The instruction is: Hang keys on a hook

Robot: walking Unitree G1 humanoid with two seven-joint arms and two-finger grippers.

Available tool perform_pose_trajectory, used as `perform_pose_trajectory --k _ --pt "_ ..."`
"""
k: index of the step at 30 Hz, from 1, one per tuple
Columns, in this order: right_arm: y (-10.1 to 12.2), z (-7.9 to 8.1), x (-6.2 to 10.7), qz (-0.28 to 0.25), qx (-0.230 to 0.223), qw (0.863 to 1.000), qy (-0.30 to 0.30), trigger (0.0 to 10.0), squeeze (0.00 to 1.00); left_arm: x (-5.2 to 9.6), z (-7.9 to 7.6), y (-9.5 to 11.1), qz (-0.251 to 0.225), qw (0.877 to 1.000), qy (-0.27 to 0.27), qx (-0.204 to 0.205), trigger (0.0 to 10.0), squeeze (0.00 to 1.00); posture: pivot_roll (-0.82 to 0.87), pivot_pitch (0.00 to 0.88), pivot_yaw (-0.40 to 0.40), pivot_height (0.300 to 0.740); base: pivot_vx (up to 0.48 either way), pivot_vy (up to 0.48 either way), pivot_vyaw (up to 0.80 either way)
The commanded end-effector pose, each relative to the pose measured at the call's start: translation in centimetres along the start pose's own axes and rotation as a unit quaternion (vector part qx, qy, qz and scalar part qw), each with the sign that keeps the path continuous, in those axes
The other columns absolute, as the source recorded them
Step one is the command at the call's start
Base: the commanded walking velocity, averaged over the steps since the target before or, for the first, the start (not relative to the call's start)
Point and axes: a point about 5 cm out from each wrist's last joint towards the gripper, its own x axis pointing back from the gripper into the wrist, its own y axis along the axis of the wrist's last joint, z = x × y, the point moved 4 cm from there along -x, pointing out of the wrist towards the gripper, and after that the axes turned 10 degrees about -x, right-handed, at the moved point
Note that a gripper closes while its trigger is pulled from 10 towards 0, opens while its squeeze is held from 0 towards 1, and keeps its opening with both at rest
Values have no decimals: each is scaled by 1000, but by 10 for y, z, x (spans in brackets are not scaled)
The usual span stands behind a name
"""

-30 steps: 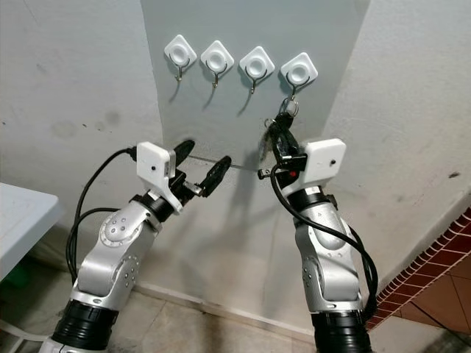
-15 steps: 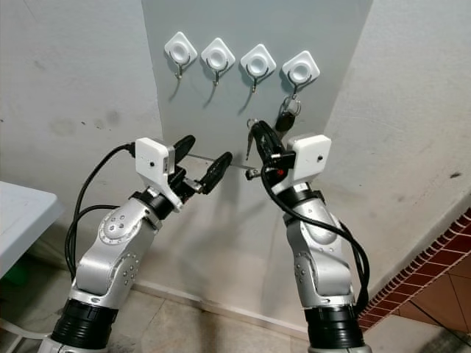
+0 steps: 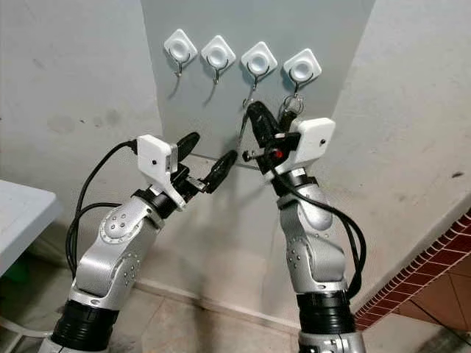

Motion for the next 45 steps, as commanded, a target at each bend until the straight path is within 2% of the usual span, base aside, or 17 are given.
perform_pose_trajectory --k 1,8,14,25,32,45 --pt "7 -1 -5 -12 -21 1000 -5 10000 0 -2 -3 6 -7 1000 -7 -2 10000 0 -24 17 -33 740 0 0 0" --pt "14 0 -10 -26 -54 998 -7 10000 0 -2 -4 7 -8 1000 -9 0 10000 0 -21 10 -33 740 0 0 0" --pt "16 2 -13 -30 -63 998 -4 10000 0 -2 -4 7 -7 1000 -9 1 10000 0 -20 12 -33 740 0 0 0" --pt "14 1 -18 -9 -95 995 -15 10000 0 -1 -3 8 -7 1000 -2 6 10000 0 -17 19 -39 740 0 0 0" --pt "11 -2 -18 6 -108 994 -29 10000 0 -1 -2 8 -7 1000 2 9 10000 0 -17 26 -43 740 0 0 0" --pt "16 -2 -21 0 -119 992 -31 10000 0 -2 -2 9 -7 1000 6 15 10000 0 -19 30 -44 740 0 0 0"
